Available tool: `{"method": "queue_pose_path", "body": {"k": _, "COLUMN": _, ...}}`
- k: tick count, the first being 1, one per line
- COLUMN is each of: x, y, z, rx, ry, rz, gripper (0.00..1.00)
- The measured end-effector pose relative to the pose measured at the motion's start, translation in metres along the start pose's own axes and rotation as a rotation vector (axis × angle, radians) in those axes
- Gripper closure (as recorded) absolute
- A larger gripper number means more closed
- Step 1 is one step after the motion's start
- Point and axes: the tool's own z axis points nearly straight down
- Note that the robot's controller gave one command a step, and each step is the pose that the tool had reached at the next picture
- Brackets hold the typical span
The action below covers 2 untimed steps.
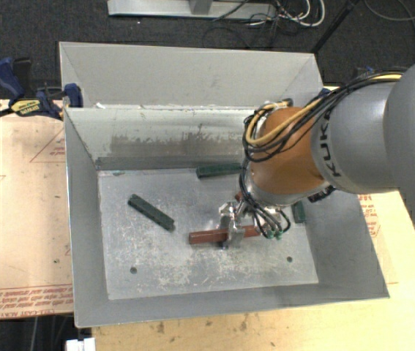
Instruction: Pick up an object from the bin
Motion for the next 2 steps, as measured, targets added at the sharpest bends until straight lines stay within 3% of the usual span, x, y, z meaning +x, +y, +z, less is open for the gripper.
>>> {"method": "queue_pose_path", "body": {"k": 1, "x": 0.000, "y": 0.000, "z": 0.000, "rx": 0.000, "ry": 0.000, "rz": 0.000, "gripper": 1.00}}
{"method": "queue_pose_path", "body": {"k": 2, "x": -0.008, "y": 0.012, "z": -0.100, "rx": 0.000, "ry": -0.002, "rz": -0.011, "gripper": 1.00}}
